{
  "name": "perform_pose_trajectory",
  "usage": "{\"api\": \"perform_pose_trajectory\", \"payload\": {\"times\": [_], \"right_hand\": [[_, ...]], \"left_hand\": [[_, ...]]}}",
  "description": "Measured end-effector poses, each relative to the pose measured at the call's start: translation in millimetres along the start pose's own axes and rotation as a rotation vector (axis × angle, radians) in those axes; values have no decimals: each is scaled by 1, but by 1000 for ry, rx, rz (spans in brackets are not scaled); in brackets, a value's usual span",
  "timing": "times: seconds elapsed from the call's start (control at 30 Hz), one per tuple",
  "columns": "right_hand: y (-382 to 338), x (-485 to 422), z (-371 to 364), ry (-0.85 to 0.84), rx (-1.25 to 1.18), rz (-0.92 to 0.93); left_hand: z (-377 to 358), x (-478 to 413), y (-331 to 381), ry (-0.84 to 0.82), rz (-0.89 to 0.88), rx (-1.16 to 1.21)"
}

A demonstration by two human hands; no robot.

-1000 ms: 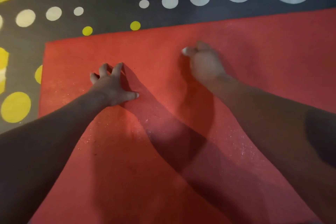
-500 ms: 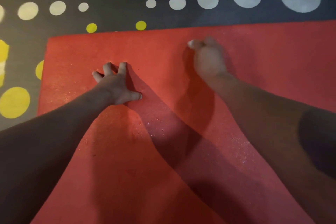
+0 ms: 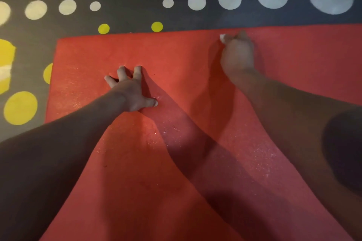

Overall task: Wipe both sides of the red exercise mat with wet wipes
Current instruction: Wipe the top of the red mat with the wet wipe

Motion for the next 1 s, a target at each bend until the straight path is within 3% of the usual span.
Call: {"api": "perform_pose_trajectory", "payload": {"times": [0.03,0.1,0.2,0.3,0.37,0.47,0.53,0.6,0.7,0.8,0.93,1.0], "right_hand": [[-5,-3,1,19,12,-74],[-38,0,5,-24,-28,-41],[-98,22,10,-106,-133,301],[-96,32,13,-68,-25,641],[-68,12,9,-32,39,552],[-34,-18,-1,19,98,114],[-47,-23,3,31,70,-22],[-77,-21,10,-4,-11,55],[-112,-4,11,-80,-52,391],[-90,-4,10,-61,13,525],[-21,-22,3,35,119,85],[-17,-22,7,75,63,-144]], "left_hand": [[1,0,1,0,-5,4],[2,1,2,-1,3,26],[2,0,0,-1,12,26],[-3,-5,-6,8,-5,37],[-4,-7,-10,8,10,67],[-3,-4,-9,-3,31,108],[-2,-4,-6,-2,26,110],[-2,-5,-5,1,28,110],[-3,-5,-7,2,34,106],[-5,-7,-7,1,42,115],[-5,-8,-8,-2,55,127],[-5,-8,-5,-4,55,139]]}}
Point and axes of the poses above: each hand's wrist, its own x-axis away from the middle knuckle, its own z-axis out of the back of the hand, y = z × x, the point moved 2 cm from there along -x, towards the middle knuckle, and after that the axes turned 13 degrees about x, right-handed, at the moved point
